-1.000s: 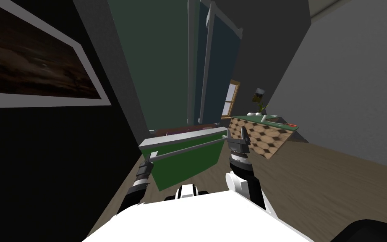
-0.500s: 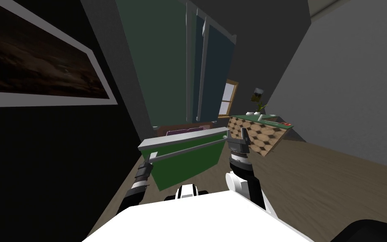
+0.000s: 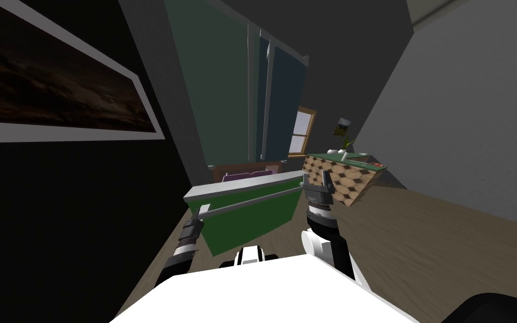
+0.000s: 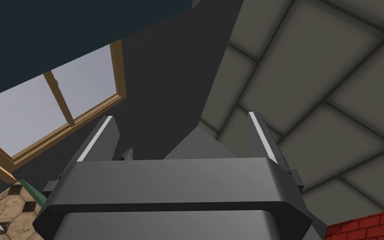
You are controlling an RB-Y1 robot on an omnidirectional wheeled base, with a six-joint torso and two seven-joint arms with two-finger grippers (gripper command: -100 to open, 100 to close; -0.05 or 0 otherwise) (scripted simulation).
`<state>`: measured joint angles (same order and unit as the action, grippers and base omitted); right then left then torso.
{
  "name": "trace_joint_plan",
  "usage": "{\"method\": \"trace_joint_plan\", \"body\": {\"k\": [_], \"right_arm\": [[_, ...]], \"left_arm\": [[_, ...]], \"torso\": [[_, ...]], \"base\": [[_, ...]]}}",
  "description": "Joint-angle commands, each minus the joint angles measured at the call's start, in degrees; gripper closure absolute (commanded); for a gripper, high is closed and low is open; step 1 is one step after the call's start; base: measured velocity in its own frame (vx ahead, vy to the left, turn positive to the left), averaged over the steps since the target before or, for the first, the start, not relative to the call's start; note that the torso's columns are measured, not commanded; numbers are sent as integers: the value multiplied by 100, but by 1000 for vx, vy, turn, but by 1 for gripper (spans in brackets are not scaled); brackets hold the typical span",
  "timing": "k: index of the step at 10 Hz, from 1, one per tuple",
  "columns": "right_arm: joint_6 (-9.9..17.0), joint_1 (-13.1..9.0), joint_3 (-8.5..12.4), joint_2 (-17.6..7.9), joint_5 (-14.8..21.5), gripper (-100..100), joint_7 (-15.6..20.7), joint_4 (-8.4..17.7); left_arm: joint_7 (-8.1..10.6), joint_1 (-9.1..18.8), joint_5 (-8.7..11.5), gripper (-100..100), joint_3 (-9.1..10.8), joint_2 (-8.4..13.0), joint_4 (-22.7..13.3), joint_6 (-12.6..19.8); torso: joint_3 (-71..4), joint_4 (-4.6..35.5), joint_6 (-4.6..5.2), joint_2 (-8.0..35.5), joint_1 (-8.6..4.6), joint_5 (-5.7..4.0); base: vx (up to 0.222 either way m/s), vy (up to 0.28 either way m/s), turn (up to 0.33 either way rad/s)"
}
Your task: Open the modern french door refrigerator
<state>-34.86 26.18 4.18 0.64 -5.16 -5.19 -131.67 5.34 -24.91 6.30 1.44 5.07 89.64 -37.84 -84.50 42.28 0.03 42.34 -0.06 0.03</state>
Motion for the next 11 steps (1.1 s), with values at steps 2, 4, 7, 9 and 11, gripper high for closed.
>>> {"method": "trace_joint_plan", "body": {"k": [2,4,7,9,11], "right_arm": [[0,2,1,-1,0,0,0,-1],[-1,3,1,-1,0,0,0,-1],[-1,3,1,-1,0,0,0,-1],[-1,2,1,-1,0,0,0,-1],[-1,2,1,-1,0,0,0,-1]], "left_arm": [[60,-141,61,-100,62,97,591,465],[91,-212,92,-100,94,145,887,697],[136,-318,137,-100,140,217,1316,1045],[151,-353,153,-100,156,242,1467,1161],[146,-375,149,-100,139,234,1341,1247]], "torso": [[-38,1,0,-50,10,-13],[-17,7,-3,-14,3,-12],[16,43,-7,48,-29,-38],[16,55,-8,54,-34,-49],[18,69,-11,65,-44,-65]], "base": [[16,-15,2],[22,-9,2],[1,-17,0],[-7,-15,0],[2,-3,-2]]}}
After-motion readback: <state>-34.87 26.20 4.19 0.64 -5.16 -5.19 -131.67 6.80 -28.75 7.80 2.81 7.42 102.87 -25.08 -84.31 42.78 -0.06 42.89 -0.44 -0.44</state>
